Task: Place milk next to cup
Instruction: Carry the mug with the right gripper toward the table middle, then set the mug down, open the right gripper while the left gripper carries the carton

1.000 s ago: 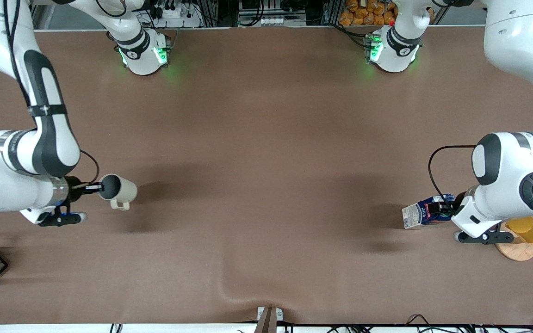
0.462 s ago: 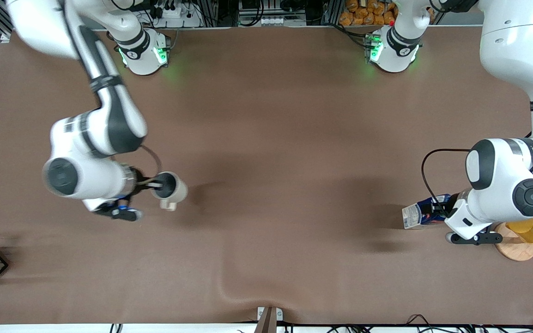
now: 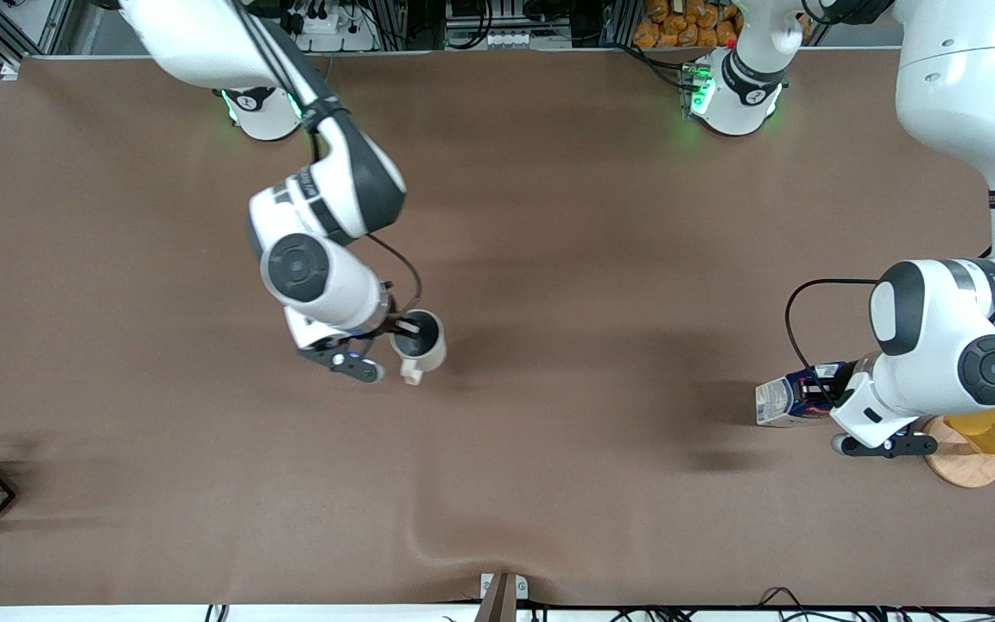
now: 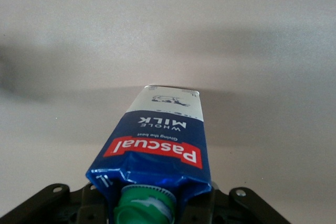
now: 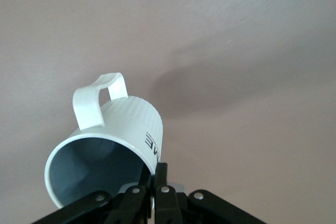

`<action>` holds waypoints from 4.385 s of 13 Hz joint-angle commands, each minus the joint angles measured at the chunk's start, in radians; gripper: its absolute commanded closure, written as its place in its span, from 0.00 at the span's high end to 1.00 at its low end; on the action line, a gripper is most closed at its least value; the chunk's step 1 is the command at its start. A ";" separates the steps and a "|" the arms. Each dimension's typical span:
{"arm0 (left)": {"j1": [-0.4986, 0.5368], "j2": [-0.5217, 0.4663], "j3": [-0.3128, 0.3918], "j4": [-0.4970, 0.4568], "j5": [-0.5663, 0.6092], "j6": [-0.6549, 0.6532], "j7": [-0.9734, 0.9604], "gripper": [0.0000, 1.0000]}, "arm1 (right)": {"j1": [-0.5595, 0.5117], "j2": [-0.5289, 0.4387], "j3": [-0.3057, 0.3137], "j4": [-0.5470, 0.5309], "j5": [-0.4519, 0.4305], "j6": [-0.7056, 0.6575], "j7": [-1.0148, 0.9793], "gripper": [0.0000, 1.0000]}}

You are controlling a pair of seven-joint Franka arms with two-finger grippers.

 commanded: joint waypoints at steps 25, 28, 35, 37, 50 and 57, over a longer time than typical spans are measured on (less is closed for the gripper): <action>-0.007 -0.417 -0.328 -0.225 -0.018 -0.205 -0.218 0.00 | -0.278 0.039 -0.029 0.380 0.037 -0.362 -0.492 1.00; -0.008 -0.448 -0.431 -0.284 -0.017 -0.200 -0.334 0.00 | -0.365 0.002 -0.033 0.377 -0.034 -0.427 -0.662 1.00; -0.247 -0.329 -0.525 -0.239 0.038 -0.197 -0.745 0.00 | -0.556 -0.119 -0.033 0.342 -0.133 -0.552 -0.968 1.00; -0.306 -0.251 -0.523 -0.173 0.049 -0.197 -0.818 0.00 | -0.587 -0.163 -0.033 0.302 -0.131 -0.560 -0.979 1.00; -0.419 0.023 -0.485 0.075 0.187 -0.161 -0.938 0.00 | -0.592 -0.550 -0.030 -0.313 -0.128 -0.185 -0.979 1.00; -0.502 0.053 -0.368 0.085 0.186 -0.054 -0.933 0.00 | -0.592 -0.546 -0.029 -0.295 -0.130 -0.213 -0.967 1.00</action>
